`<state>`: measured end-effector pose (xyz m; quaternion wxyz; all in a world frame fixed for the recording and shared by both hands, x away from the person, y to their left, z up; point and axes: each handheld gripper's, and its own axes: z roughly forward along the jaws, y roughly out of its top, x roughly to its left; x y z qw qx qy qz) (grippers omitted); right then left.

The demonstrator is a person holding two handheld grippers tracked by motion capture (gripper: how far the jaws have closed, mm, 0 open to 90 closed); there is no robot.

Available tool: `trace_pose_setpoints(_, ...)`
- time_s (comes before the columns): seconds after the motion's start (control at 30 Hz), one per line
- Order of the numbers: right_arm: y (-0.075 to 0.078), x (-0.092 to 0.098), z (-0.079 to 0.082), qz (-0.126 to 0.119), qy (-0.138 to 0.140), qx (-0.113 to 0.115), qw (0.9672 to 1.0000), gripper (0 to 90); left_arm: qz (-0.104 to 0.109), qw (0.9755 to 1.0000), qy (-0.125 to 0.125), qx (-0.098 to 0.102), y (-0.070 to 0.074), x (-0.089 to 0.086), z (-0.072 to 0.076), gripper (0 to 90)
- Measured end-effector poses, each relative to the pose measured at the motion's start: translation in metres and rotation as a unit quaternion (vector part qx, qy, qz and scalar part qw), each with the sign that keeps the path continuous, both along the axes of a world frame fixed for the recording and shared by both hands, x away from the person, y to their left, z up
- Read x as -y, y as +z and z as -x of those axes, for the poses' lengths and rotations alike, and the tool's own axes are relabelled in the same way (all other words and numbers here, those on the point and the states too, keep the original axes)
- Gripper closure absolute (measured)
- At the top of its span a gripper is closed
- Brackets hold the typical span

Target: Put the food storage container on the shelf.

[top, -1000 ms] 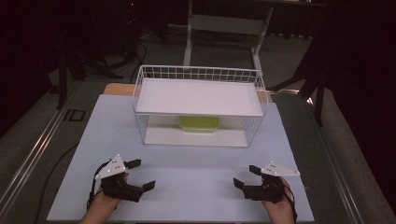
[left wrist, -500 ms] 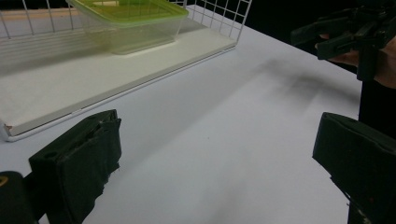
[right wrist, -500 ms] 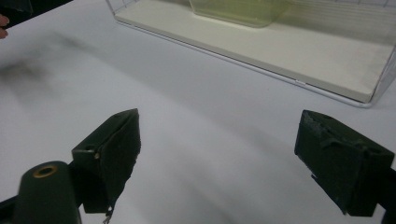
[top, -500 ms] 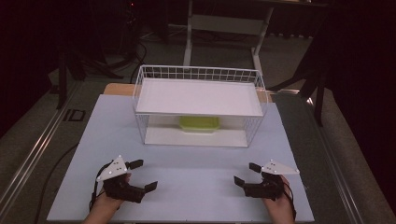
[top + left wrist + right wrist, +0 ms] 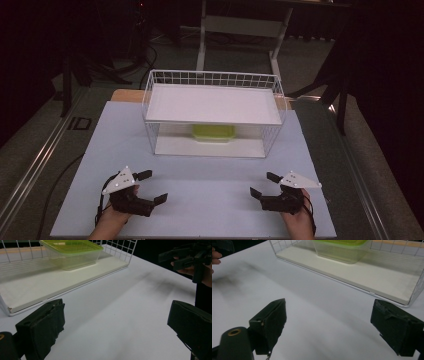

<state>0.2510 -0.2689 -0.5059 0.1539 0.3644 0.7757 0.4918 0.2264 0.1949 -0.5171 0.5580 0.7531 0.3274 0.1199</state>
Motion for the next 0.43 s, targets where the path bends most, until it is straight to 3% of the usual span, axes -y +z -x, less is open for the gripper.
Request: trace_pose_setpoints(0.43, -0.0003, 0.0003, 0.0000, -0.004, -0.001, -0.004, 1.0000, 13.5, 0.001, 1.0000, 0.002, 0.002, 0.0005, -0.0007, 0.0000, 2.0)
